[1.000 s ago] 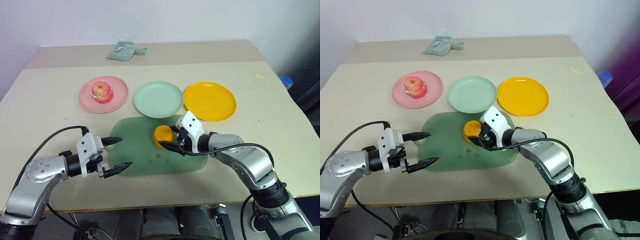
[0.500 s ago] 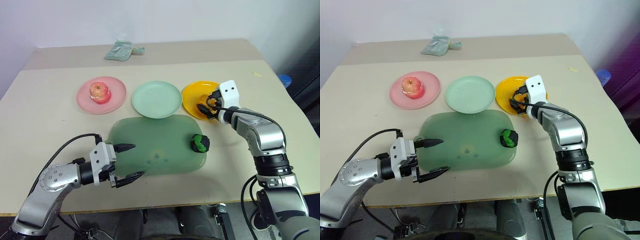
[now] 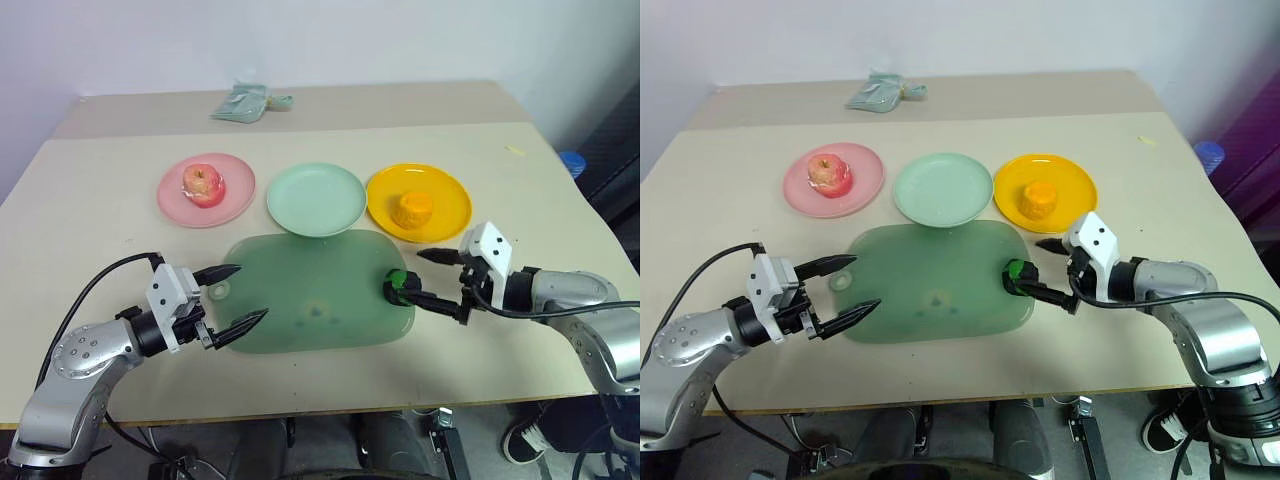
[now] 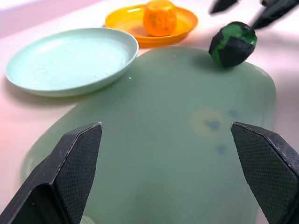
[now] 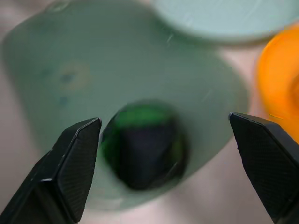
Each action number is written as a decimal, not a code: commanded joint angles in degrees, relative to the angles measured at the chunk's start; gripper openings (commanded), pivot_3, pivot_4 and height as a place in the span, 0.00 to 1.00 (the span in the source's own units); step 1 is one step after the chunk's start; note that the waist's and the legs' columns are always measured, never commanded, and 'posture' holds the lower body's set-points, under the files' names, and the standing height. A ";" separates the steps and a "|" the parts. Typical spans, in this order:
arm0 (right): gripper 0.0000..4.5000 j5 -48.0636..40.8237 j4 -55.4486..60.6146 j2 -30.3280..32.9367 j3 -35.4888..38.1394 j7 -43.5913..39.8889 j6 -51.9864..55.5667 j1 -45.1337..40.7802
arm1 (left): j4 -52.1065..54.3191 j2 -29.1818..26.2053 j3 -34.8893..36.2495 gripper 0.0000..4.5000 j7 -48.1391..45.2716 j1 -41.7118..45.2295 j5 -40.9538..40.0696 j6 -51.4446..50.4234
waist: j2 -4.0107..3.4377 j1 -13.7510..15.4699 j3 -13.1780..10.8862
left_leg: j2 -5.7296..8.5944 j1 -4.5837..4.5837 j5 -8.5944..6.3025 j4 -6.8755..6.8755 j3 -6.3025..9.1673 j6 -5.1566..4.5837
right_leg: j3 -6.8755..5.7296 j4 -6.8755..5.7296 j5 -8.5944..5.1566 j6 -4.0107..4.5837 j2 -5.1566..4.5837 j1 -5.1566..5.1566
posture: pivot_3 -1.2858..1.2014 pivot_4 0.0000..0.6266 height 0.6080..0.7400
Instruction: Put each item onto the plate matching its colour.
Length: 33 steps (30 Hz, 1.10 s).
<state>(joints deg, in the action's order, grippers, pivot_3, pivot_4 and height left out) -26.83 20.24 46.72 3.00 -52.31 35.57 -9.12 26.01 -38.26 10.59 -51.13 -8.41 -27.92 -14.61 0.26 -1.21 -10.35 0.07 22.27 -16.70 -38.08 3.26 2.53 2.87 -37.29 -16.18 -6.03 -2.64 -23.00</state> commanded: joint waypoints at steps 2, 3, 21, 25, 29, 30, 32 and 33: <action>0.80 1.99 0.65 -2.39 -2.80 2.26 -0.86 -1.68 | 0.28 -0.64 0.81 1.00 -0.43 0.62 -0.09 0.93 | -0.01 0.25 -0.01 | 0.00 0.01 0.00 0.00 0.02 0.00 | 0.00 0.00 0.00 0.00 0.00 0.00 | 0.52 0.24 1.00; 0.70 1.60 0.99 -3.55 -2.55 3.10 -1.03 -2.39 | 0.08 -0.65 1.08 1.00 -0.39 0.49 0.01 1.09 | -0.01 0.30 -0.01 | 0.01 0.03 0.00 0.00 0.02 0.00 | 0.00 0.01 0.00 0.00 -0.02 -0.01 | 0.52 0.24 1.00; 0.78 16.11 -30.10 -33.89 -13.93 25.49 -4.74 -37.15 | -5.80 5.08 7.03 1.00 10.90 -0.13 3.67 3.94 | 0.03 0.52 0.02 | 0.10 0.27 0.04 0.04 0.04 0.08 | -0.02 -0.05 0.01 0.00 -0.29 -0.32 | 0.52 0.24 1.00; 0.99 14.68 -23.11 -29.40 -10.95 21.62 -7.38 -33.10 | -7.41 5.96 8.60 1.00 10.87 -1.44 3.56 5.96 | 0.02 0.48 0.01 | 0.10 0.27 0.04 0.05 0.01 0.08 | -0.03 -0.04 0.02 -0.01 -0.27 -0.34 | 0.52 0.24 1.00; 0.99 10.63 -14.43 -20.71 -5.40 14.14 -8.65 -24.39 | -10.52 5.72 11.80 1.00 11.61 -1.63 3.57 7.80 | 0.03 0.48 0.02 | 0.09 0.26 0.03 0.07 0.07 0.07 | -0.08 0.00 0.01 -0.01 -0.27 -0.25 | 0.52 0.24 1.00; 0.99 9.04 -12.91 -18.26 -3.18 12.06 -8.47 -21.90 | -11.10 5.57 12.77 1.00 12.01 -1.68 3.55 7.97 | 0.03 0.42 0.02 | 0.09 0.23 0.03 0.06 0.03 0.06 | -0.07 0.01 0.01 -0.01 -0.26 -0.25 | 0.52 0.24 1.00; 0.99 5.73 -10.42 -13.23 2.00 8.28 -6.98 -16.32 | -13.25 4.87 15.40 1.00 12.61 -1.93 3.46 8.33 | 0.03 0.42 0.02 | 0.10 0.22 0.02 0.07 0.03 0.05 | -0.07 0.02 0.01 -0.01 -0.23 -0.22 | 0.52 0.24 1.00; 0.99 4.28 -9.71 -10.41 5.06 6.33 -6.54 -12.88 | -14.88 4.23 16.97 1.00 12.72 -2.19 3.62 8.62 | 0.02 0.45 0.01 | 0.09 0.21 0.02 0.07 0.04 0.04 | -0.07 0.02 0.01 -0.01 -0.20 -0.20 | 0.52 0.24 1.00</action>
<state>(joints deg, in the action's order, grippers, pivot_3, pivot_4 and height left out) -19.51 7.03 33.86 2.80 -42.96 28.69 -23.66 12.44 -32.73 23.60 -39.00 -10.35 -24.29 -7.44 0.27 -0.76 -10.33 0.16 22.47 -16.68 -38.01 3.29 2.56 2.81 -37.26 -16.17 -6.04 -2.82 -23.19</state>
